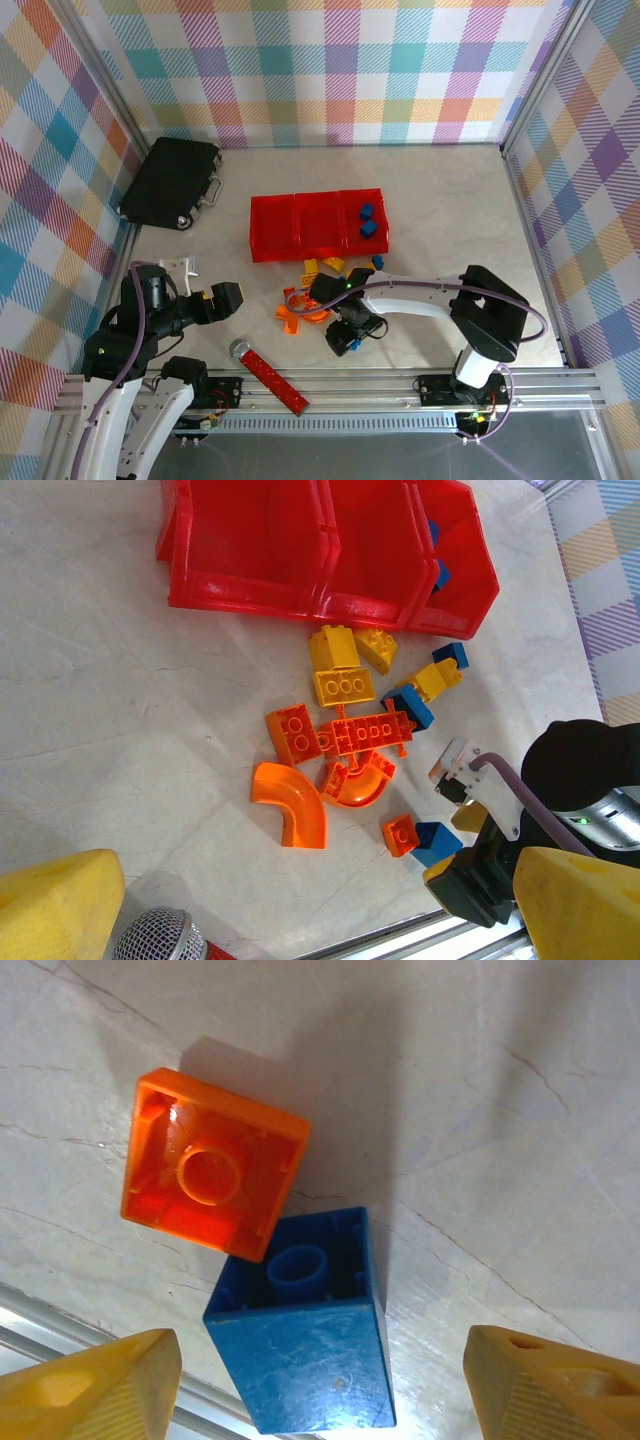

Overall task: Sort the legos into containers by color
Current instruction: Pick up the lego from the bottom-center of the table, then place the lego in the container.

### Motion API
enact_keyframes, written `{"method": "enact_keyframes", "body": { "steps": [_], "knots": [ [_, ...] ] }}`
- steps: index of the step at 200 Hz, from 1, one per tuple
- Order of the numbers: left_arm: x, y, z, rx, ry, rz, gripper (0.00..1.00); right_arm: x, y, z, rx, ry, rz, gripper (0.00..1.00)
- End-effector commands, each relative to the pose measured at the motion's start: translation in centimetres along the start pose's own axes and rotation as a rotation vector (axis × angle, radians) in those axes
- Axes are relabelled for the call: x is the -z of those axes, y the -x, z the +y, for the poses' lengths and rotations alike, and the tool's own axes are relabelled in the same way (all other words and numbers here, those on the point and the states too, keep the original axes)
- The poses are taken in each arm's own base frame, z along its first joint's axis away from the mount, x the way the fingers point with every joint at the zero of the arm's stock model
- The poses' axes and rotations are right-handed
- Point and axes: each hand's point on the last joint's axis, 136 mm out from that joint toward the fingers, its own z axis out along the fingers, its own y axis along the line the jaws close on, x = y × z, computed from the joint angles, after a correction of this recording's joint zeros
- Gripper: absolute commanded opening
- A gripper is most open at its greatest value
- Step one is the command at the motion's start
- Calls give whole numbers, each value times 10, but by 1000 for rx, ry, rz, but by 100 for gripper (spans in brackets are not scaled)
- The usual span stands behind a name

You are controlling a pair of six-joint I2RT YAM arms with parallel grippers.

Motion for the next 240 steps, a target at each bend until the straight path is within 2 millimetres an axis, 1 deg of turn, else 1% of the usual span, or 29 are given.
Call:
{"method": "enact_keyframes", "body": {
  "steps": [1, 31, 61, 78, 85, 99, 118, 150, 178, 197, 232, 240],
  "knots": [
    [0, -3, 2, 12, 7, 4, 100, 0, 5, 4, 39, -9, -2, 71],
    [-1, -3, 2, 13, 6, 6, 100, -3, 4, 4, 44, -15, 11, 61],
    [-1, -3, 2, 13, 5, 9, 100, -5, 3, 2, 50, -35, 29, 55],
    [-1, -3, 2, 11, 5, 8, 100, -5, 3, 0, 52, -47, 34, 50],
    [-1, -3, 2, 12, 5, 10, 100, -4, 3, -1, 53, -54, 34, 49],
    [-1, -4, 2, 12, 5, 10, 100, -1, 3, -2, 55, -60, 27, 41],
    [-1, -3, 2, 12, 5, 11, 100, 9, 3, -5, 54, -69, 12, 34],
    [-3, -4, 2, 16, 3, 23, 100, 33, 8, -16, 51, -126, -64, 31],
    [-4, -5, 1, 18, 2, 31, 100, 61, 21, -25, 63, -186, -146, 30],
    [-5, -5, 1, 15, 0, 32, 100, 87, 41, -35, 51, -211, -215, 30],
    [-5, -5, 0, 15, -5, 40, 100, 136, 95, -73, -84, -245, -389, 30],
    [-5, -5, 0, 16, -4, 39, 100, 147, 107, -85, -123, -246, -424, 30]
  ]
}}
